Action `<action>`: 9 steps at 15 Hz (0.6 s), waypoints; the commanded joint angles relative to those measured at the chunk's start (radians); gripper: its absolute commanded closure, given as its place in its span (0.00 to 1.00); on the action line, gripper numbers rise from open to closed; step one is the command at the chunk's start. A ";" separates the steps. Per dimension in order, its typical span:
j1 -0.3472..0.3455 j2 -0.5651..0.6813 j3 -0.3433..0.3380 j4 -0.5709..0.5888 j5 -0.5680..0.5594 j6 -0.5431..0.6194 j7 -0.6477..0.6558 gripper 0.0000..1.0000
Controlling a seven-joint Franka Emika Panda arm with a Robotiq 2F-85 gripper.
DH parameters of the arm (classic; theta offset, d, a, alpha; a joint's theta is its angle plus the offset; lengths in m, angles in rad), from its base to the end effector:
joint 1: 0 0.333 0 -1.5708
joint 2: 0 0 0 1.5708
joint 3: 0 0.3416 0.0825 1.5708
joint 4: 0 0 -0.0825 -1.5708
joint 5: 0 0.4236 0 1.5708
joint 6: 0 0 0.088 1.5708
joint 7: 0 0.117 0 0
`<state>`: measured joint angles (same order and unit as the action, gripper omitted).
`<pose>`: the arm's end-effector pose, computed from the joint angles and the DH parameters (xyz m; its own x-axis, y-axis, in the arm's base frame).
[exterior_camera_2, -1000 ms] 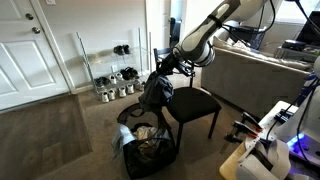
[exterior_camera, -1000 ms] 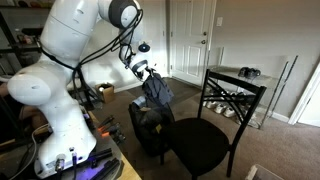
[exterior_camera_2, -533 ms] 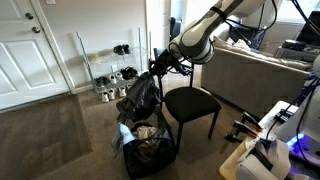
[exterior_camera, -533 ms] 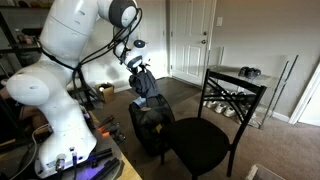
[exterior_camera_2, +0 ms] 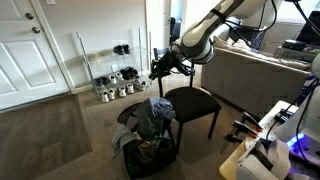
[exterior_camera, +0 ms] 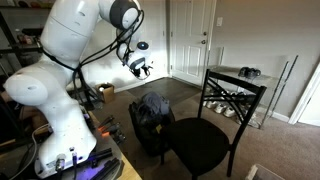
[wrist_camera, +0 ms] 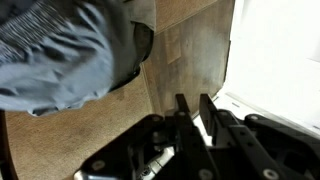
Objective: Take the clothing off of the chair
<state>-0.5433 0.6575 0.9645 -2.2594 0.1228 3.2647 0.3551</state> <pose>0.5728 0.2289 0.2317 0.8963 -0.3948 0.2018 -0.1749 -0.7330 -0.6574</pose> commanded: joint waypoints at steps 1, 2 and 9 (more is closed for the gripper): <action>-0.033 0.015 0.013 0.004 0.027 -0.022 -0.044 0.49; -0.039 0.020 0.011 0.005 0.028 -0.021 -0.044 0.43; -0.057 0.073 -0.028 0.020 0.038 -0.022 -0.039 0.01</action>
<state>-0.5856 0.6944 0.9419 -2.2549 0.1273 3.2602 0.3551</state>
